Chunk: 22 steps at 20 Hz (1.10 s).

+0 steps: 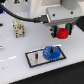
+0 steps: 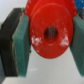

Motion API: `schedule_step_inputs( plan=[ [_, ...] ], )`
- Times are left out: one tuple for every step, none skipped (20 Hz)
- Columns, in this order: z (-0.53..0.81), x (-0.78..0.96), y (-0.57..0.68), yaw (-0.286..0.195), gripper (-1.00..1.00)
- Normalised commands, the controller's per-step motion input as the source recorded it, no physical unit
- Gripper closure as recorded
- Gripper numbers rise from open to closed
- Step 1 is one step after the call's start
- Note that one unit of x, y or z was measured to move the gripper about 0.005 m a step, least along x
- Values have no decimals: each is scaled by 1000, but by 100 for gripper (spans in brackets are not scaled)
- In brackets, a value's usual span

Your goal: Insert the blue gear onto the right peg, followed by the red gear

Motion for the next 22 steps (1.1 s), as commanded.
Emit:
schedule_step_inputs(
  plan=[
    [168, 662, -270, 0, 100],
    [157, 643, -247, 0, 100],
    [38, 646, -233, 0, 100],
    [96, 626, -237, 0, 100],
    [85, 634, -226, 0, 100],
    [35, 552, -228, 0, 100],
    [26, 490, -210, 0, 100],
    [22, 473, -205, 0, 100],
    [17, 379, -217, 0, 100],
    [-14, 352, -220, 0, 100],
    [26, 340, -205, 0, 100],
    [-35, 305, -190, 0, 100],
    [-47, 242, -163, 0, 100],
    [-55, 201, -210, 0, 100],
    [-70, 146, -129, 0, 100],
    [-78, 110, -194, 0, 100],
    [-47, 161, -186, 0, 100],
    [-99, 155, -149, 0, 100],
    [-67, 139, -127, 0, 100],
    [-105, 151, -219, 0, 100],
    [-111, 170, -243, 0, 100],
    [-132, 175, -207, 0, 100]
  ],
)
